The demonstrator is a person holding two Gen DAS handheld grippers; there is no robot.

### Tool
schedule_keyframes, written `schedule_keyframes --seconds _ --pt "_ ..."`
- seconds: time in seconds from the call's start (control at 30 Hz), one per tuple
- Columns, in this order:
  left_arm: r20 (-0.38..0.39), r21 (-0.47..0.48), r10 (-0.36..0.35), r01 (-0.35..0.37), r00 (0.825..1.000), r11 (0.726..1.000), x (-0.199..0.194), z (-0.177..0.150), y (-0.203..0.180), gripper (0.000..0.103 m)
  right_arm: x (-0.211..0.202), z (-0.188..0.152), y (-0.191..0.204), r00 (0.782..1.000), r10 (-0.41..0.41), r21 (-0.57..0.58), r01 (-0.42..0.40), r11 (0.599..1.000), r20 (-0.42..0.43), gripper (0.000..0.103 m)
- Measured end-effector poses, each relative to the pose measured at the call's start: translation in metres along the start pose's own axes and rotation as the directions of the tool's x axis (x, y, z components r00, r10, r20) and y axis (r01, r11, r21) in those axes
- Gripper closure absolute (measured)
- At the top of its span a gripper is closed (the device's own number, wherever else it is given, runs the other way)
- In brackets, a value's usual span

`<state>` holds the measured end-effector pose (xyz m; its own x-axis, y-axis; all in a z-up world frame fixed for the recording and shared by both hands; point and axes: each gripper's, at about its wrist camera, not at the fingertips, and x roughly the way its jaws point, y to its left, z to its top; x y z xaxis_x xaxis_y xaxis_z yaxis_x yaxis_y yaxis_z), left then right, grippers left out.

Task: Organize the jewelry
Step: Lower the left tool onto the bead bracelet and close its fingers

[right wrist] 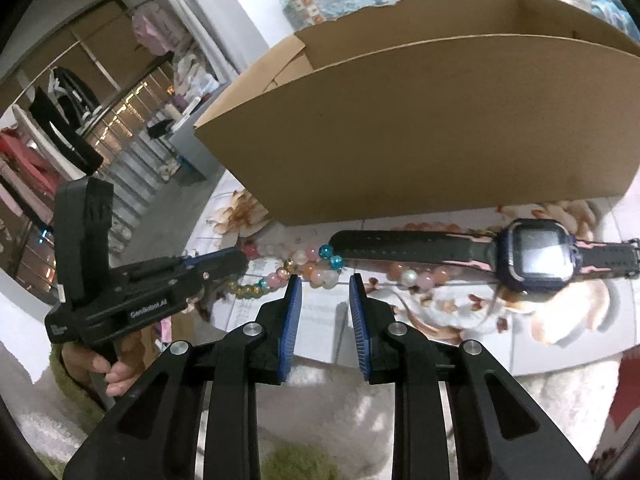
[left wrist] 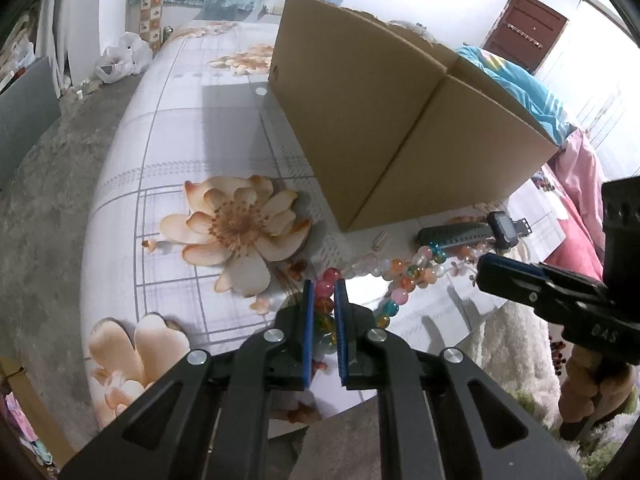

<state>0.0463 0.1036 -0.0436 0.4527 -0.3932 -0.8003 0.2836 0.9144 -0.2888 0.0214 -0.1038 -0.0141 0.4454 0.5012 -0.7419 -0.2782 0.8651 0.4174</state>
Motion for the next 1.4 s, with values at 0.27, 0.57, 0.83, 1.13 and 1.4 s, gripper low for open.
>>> schedule_keyframes --seconds 0.27,0.57,0.83,1.13,1.4 --pt "0.011 -0.002 -0.015 0.015 1.0 1.0 0.0 -0.002 0.003 0.094 0.01 0.013 0.021 0.998 0.053 -0.018 -0.054 0.998 -0.028 0.073" --pt "0.021 0.01 -0.05 0.05 0.999 0.999 -0.004 -0.007 0.007 0.094 0.031 0.018 0.03 0.995 -0.023 0.001 0.023 1.0 -0.097 0.072" --pt "0.021 0.03 -0.089 0.088 0.996 0.996 -0.01 -0.018 0.002 0.094 0.039 0.025 0.038 0.987 -0.106 0.025 0.11 0.994 -0.124 0.075" --pt "0.032 0.056 -0.084 0.082 0.996 0.995 -0.01 -0.022 -0.004 0.094 0.048 0.024 0.052 0.968 -0.211 -0.039 0.208 0.977 -0.132 0.095" --pt "0.037 0.044 -0.077 0.075 0.996 0.996 -0.009 -0.022 -0.004 0.094 0.013 0.005 0.028 0.995 -0.072 0.049 0.076 0.996 -0.074 0.096"
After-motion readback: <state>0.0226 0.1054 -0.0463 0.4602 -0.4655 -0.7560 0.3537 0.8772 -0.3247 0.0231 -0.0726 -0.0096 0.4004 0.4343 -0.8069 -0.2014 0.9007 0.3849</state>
